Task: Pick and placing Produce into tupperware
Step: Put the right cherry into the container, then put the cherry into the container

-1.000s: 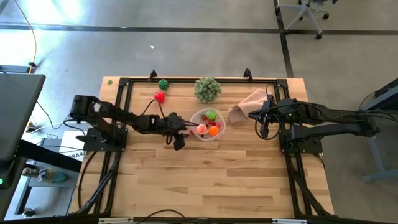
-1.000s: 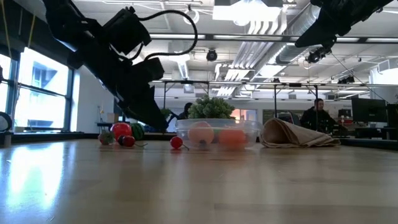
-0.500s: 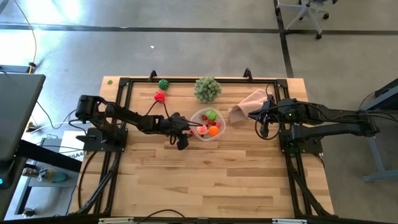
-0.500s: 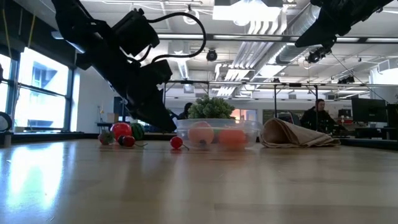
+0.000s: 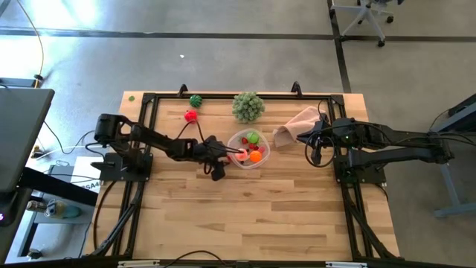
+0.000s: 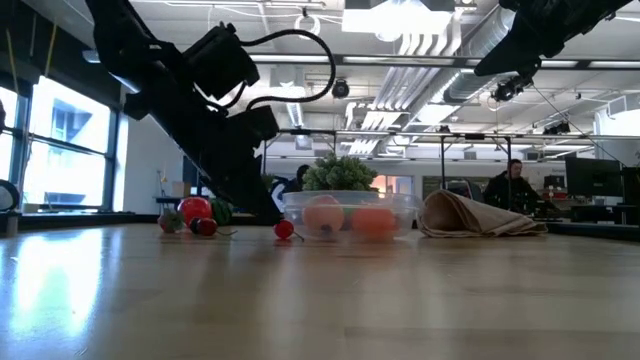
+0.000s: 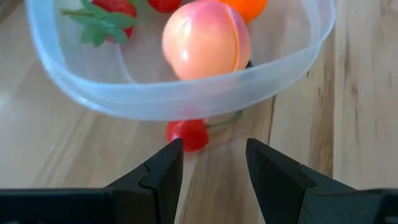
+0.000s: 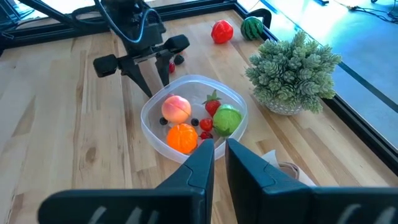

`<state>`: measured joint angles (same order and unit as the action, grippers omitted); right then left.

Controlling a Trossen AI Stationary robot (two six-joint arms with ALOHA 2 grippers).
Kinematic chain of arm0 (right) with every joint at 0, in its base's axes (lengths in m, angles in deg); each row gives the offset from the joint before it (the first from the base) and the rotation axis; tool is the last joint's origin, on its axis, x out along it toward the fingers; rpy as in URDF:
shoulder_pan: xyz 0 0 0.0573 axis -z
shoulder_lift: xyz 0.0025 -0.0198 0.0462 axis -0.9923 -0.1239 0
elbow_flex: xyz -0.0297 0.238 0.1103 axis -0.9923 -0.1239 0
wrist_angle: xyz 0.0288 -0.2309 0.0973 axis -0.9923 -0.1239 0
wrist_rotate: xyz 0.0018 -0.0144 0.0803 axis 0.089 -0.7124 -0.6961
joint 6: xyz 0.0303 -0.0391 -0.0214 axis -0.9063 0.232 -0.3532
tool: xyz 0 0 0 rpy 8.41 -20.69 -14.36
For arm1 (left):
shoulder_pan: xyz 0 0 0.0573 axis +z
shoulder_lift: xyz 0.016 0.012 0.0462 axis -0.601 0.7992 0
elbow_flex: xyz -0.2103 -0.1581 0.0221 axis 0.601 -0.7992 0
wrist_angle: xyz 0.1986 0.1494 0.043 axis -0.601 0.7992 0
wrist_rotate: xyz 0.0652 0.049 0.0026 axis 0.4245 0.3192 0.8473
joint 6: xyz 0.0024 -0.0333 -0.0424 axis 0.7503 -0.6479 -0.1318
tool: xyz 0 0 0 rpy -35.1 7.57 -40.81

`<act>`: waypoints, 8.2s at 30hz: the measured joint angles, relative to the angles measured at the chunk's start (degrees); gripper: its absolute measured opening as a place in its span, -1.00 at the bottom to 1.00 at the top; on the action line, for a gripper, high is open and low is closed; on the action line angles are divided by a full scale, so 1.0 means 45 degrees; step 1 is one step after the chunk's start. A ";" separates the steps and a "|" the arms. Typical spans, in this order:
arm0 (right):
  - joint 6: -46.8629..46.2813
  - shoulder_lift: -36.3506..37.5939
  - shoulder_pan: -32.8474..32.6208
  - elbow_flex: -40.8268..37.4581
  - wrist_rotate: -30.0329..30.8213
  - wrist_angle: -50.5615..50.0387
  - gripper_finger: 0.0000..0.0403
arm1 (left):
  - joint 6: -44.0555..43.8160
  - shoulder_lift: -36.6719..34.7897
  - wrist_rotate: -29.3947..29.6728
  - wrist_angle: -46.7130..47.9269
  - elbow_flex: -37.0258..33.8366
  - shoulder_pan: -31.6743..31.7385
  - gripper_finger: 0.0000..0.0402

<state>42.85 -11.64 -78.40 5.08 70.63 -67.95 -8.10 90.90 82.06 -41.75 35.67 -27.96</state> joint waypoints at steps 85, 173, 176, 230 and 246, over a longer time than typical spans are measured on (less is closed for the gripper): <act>0.0000 0.0002 0.0001 0.0000 0.0030 0.0000 -0.85 | 0.1029 0.1476 -0.0789 -0.1796 0.0073 -0.0006 -0.51; 0.0000 -0.0002 -0.0004 0.0000 -0.0013 0.0000 -0.85 | 0.1148 -0.2793 0.3258 0.1773 0.0487 -0.1703 -0.51; 0.0002 -0.0001 -0.0004 0.0000 -0.0013 0.0000 -0.85 | 0.1797 -0.2745 0.3221 0.2410 0.1460 -0.1182 -0.51; 0.0000 -0.0002 -0.0004 0.0000 -0.0013 0.0000 -0.85 | 0.2930 0.1311 -0.0741 0.3111 0.3735 0.2416 -0.20; 0.0002 0.0001 -0.0002 0.0002 -0.0009 0.0000 -0.85 | 0.2813 -0.0102 -0.0337 0.3619 0.3725 0.2124 -0.29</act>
<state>42.85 -11.64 -78.40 5.08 70.59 -67.95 4.56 90.44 80.54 -25.46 52.43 -18.40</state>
